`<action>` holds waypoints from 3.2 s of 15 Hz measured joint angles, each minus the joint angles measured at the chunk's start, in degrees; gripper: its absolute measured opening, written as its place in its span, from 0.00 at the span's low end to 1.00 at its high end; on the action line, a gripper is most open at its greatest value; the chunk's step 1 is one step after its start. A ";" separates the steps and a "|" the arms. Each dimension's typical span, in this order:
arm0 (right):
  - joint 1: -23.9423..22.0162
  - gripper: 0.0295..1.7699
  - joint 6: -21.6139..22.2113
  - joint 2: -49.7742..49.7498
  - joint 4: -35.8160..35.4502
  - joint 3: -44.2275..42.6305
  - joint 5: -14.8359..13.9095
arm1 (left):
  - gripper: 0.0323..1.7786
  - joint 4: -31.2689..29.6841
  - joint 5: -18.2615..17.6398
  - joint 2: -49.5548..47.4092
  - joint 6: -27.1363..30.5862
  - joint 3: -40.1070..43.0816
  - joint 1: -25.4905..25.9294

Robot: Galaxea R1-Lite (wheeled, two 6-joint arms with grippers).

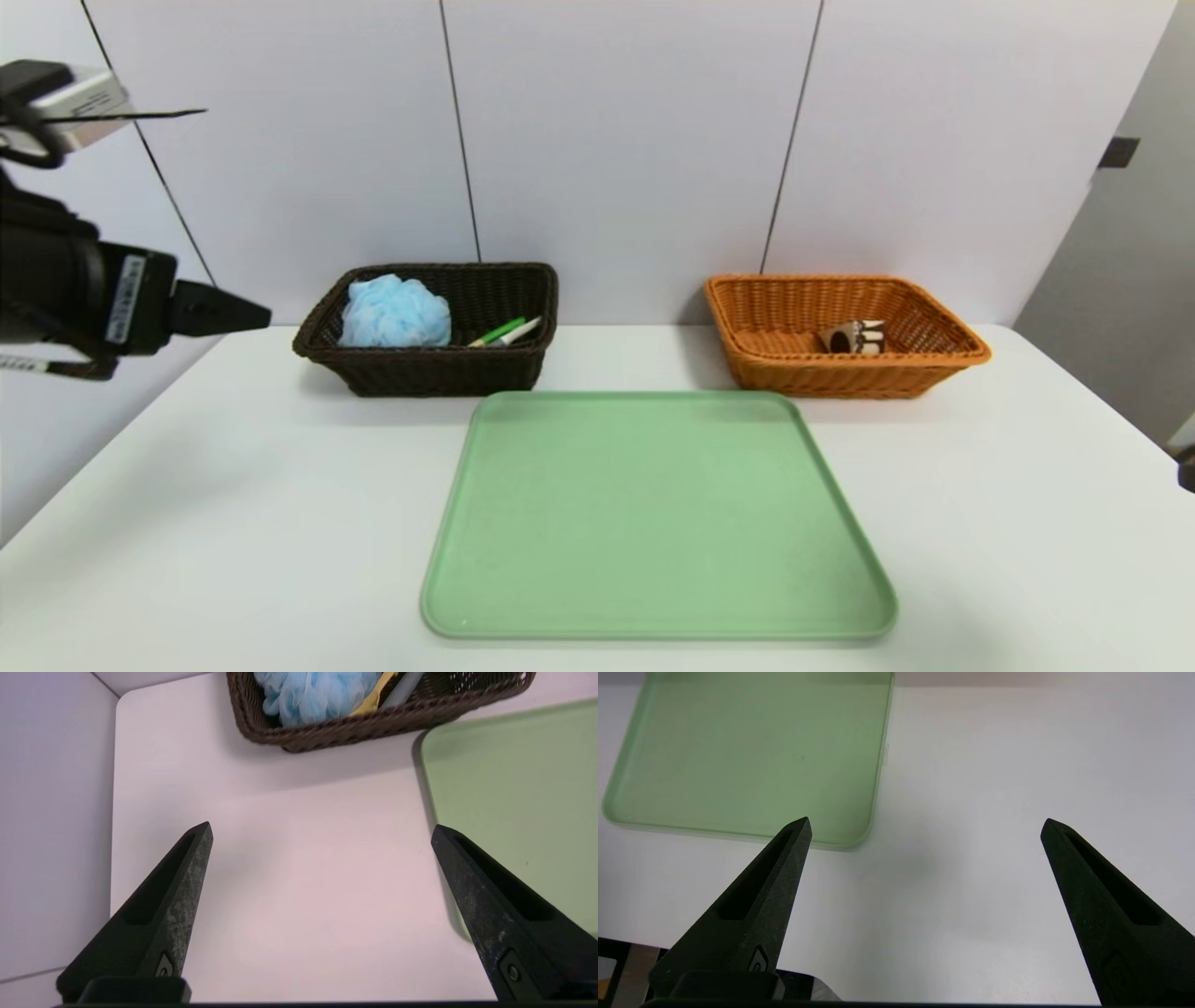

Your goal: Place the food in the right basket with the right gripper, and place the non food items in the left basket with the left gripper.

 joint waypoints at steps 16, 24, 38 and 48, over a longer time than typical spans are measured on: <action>-5.96 0.96 -4.69 -30.73 0.50 17.31 -0.10 | 0.95 -0.20 1.51 -45.35 4.68 37.61 13.59; -7.50 0.96 -6.94 -35.73 0.69 20.43 0.54 | 0.95 -0.20 1.40 -56.54 4.79 47.97 14.68; -10.17 0.96 -10.87 -50.82 -27.73 45.73 -2.68 | 0.95 -29.96 -3.61 -66.62 6.03 71.25 14.47; -10.17 0.96 -10.28 -51.20 -41.53 61.20 -0.13 | 0.95 -35.13 -11.85 -72.06 5.22 76.63 14.52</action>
